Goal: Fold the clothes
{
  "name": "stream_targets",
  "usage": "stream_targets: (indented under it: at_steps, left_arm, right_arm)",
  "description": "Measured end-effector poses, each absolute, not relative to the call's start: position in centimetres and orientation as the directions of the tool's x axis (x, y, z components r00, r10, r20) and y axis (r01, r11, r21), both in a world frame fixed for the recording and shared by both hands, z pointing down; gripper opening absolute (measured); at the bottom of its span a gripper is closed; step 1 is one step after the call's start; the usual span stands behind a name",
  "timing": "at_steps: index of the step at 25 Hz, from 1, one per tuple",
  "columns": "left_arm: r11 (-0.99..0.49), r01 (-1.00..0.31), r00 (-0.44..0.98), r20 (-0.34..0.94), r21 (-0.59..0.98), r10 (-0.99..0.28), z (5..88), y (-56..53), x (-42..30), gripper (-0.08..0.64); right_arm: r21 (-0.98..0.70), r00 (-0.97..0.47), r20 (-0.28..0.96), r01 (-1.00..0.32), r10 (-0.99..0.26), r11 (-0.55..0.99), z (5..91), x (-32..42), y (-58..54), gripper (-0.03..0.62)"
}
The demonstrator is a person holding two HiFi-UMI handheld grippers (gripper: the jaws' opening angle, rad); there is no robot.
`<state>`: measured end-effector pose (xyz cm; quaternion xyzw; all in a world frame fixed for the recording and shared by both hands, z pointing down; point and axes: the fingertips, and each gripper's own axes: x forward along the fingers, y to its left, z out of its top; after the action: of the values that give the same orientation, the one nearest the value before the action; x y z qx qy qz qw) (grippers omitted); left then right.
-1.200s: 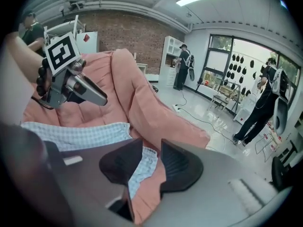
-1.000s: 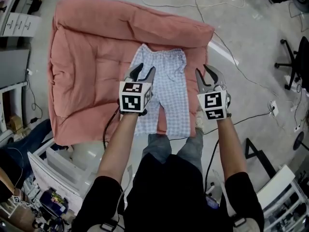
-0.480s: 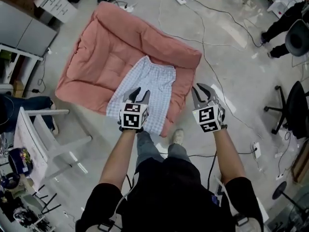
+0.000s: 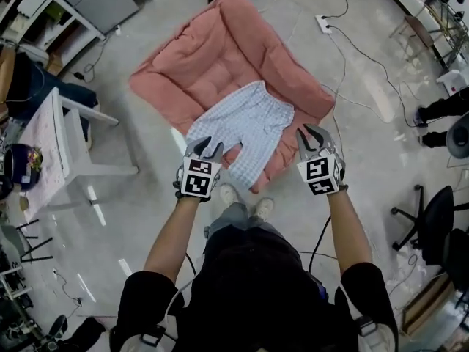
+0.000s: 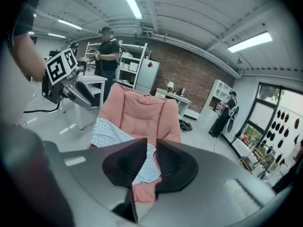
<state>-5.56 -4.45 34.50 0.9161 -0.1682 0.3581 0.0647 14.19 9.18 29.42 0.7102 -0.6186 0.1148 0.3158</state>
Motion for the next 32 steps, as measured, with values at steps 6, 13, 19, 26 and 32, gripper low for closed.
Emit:
stream_targets:
  at_steps: [6, 13, 19, 26, 32]
  left_arm:
    - [-0.866, -0.499, 0.622, 0.704, 0.018, -0.344, 36.9, -8.6, -14.5, 0.144]
    - [-0.826, -0.563, 0.583, 0.717, 0.017, -0.383, 39.0, -12.3, -19.6, 0.143]
    - [-0.804, -0.591, 0.578, 0.726, 0.060, -0.371, 40.8, -14.9, -23.3, 0.143]
    - [-0.861, -0.504, 0.608, 0.735, 0.065, -0.300, 44.0, -16.7, -24.9, 0.143]
    - [-0.914, -0.399, 0.640, 0.735, 0.072, -0.222, 48.8, -18.1, -22.2, 0.143]
  right_arm:
    - [0.335, 0.068, 0.589, -0.927, -0.805, 0.167, 29.7, 8.9, 1.8, 0.064]
    - [0.333, -0.132, 0.624, -0.847, -0.770, 0.415, 31.7, 0.0, -8.7, 0.063]
    - [0.337, -0.234, 0.680, -0.742, -0.694, 0.580, 35.7, -7.0, -14.7, 0.061]
    - [0.315, -0.247, 0.752, -0.680, -0.611, 0.662, 40.2, -9.0, -16.8, 0.060]
    - [0.275, -0.262, 0.773, -0.682, -0.578, 0.677, 43.7, -8.7, -16.7, 0.060]
